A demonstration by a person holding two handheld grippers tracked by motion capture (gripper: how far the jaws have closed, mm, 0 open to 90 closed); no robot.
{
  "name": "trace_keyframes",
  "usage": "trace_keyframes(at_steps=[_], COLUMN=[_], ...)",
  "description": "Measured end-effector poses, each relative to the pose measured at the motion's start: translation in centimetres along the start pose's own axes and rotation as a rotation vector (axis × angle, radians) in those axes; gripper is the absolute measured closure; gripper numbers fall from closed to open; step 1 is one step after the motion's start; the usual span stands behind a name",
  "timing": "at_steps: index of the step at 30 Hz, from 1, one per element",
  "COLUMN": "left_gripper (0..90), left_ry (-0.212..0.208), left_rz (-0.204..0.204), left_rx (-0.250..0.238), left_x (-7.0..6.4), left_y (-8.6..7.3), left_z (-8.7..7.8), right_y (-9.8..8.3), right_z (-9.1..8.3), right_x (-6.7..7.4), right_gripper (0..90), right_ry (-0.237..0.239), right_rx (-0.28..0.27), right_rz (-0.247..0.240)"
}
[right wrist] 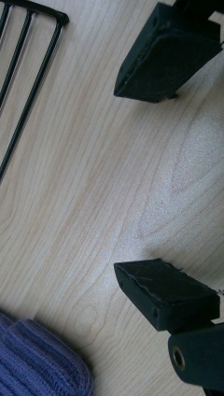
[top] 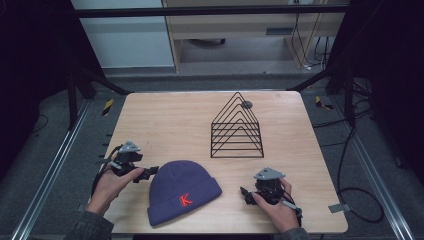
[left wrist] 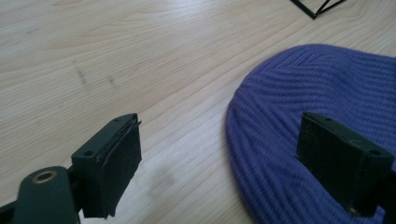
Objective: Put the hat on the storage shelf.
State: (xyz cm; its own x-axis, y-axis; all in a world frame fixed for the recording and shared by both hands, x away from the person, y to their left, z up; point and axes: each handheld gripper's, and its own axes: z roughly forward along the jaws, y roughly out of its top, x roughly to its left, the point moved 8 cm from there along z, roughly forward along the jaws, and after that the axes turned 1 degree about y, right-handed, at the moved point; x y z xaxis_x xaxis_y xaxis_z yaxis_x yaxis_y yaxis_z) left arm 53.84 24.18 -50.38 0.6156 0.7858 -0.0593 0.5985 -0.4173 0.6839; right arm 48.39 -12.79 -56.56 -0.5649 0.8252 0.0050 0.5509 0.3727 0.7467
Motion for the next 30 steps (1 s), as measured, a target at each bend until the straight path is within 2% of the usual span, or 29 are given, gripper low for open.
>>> trace_keyframes(at_steps=[3,7,11,15,20,23,30], left_gripper=[14.0,18.4,23.2,28.0,27.5,27.0,30.6], left_ry=[-0.005,0.004,-0.007,-0.023,-0.040,-0.046,-0.042], left_rz=[0.007,0.015,0.018,0.038,0.059,0.075,0.082], left_rx=[0.011,0.042,0.068,0.104,0.172,0.237,0.282], left_x=[-0.5,-0.7,-0.9,-1.7,-2.4,-2.6,-2.8], left_y=[0.8,1.0,1.2,1.4,1.7,1.6,1.6], left_z=[0.8,1.8,2.7,3.7,4.9,5.5,6.0], right_y=[0.0,0.0,0.0,0.0,0.0,0.0,0.0], right_z=[0.0,0.0,0.0,0.0,0.0,0.0,0.0], right_x=[0.0,0.0,0.0,0.0,0.0,0.0,0.0], right_gripper=[13.5,13.5,13.5,13.5,13.5,13.5,13.5], right_ry=[0.001,0.002,0.002,0.002,0.002,0.002,0.002], right_rx=[0.000,0.001,0.000,0.001,0.001,0.001,0.000], right_rz=[0.000,-0.001,0.000,0.001,0.001,0.001,-0.001])
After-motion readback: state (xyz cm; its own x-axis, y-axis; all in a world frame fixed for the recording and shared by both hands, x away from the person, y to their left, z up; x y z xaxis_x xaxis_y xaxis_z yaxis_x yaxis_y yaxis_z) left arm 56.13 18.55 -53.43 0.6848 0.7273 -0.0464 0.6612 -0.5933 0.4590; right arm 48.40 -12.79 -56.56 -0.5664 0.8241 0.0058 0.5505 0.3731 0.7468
